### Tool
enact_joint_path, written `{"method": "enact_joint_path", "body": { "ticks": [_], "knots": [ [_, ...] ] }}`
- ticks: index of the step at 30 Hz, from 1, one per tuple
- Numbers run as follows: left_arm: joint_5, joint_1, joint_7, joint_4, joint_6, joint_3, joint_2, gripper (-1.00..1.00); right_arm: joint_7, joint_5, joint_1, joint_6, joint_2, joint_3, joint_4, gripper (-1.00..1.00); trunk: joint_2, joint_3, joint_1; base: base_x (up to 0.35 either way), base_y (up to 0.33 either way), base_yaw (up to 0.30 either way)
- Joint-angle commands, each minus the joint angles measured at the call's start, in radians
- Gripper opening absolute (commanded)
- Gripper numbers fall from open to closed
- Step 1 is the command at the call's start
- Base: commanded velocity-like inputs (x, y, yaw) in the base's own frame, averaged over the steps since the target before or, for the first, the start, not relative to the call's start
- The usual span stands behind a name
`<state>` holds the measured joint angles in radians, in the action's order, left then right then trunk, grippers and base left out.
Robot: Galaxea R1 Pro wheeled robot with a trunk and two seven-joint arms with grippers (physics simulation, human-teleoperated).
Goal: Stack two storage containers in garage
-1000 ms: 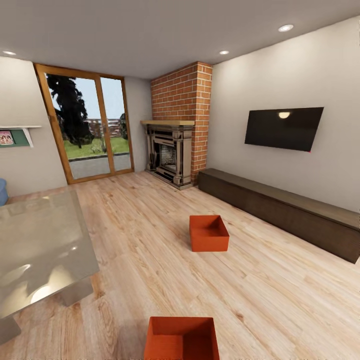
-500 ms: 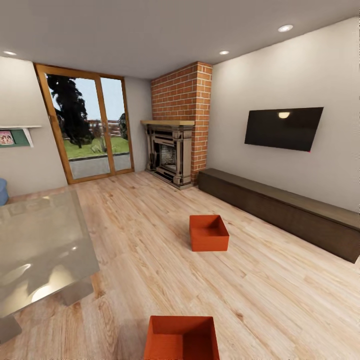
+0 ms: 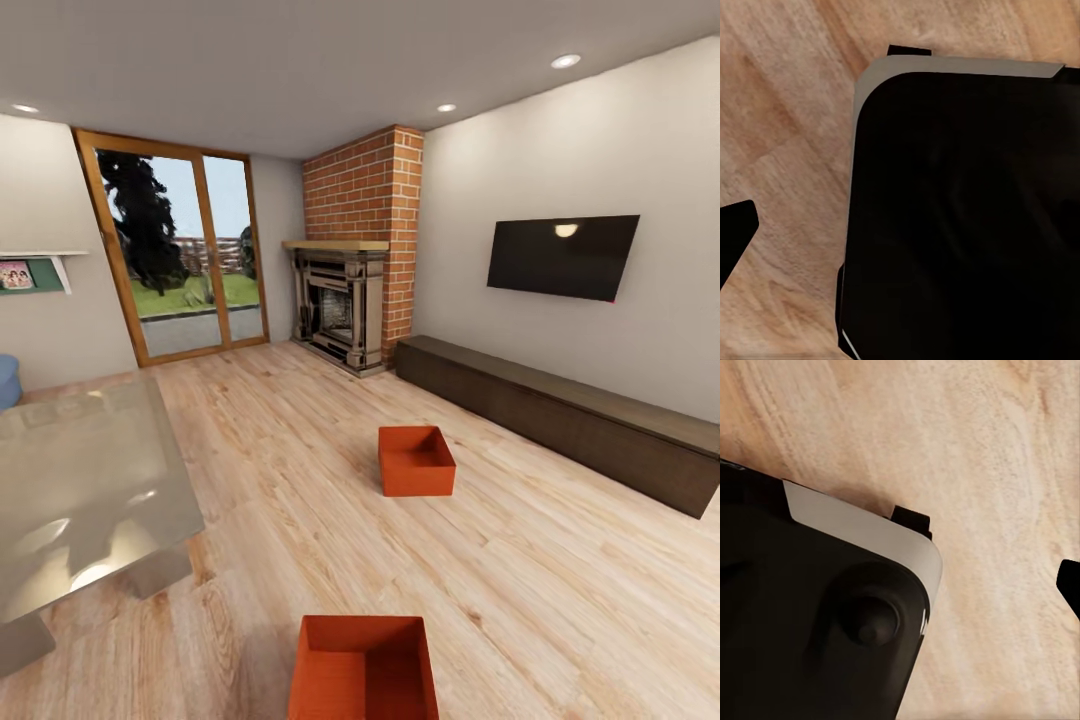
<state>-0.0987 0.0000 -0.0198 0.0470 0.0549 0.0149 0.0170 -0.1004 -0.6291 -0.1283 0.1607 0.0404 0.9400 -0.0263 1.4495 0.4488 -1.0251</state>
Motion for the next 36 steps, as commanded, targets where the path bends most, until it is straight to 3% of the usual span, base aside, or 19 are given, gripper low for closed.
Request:
{"method": "enact_joint_path", "body": {
  "ticks": [1,27,36],
  "knots": [
    [-0.010,0.000,0.000,0.001,0.002,0.000,0.000,1.00,-0.007,-0.011,-0.001,0.005,0.000,0.006,-0.003,1.00,0.000,0.001,0.000,-0.007,0.000,0.000],
    [-0.010,0.000,0.000,0.001,0.002,0.000,0.001,1.00,-0.007,-0.012,-0.002,0.004,0.000,0.006,-0.003,1.00,0.000,0.001,0.000,-0.001,0.000,0.000],
    [-0.010,0.000,0.000,0.001,0.002,0.000,0.001,1.00,-0.007,-0.012,-0.002,0.005,-0.001,0.006,-0.003,1.00,0.000,0.013,0.000,0.000,0.000,0.000]
  ]
}}
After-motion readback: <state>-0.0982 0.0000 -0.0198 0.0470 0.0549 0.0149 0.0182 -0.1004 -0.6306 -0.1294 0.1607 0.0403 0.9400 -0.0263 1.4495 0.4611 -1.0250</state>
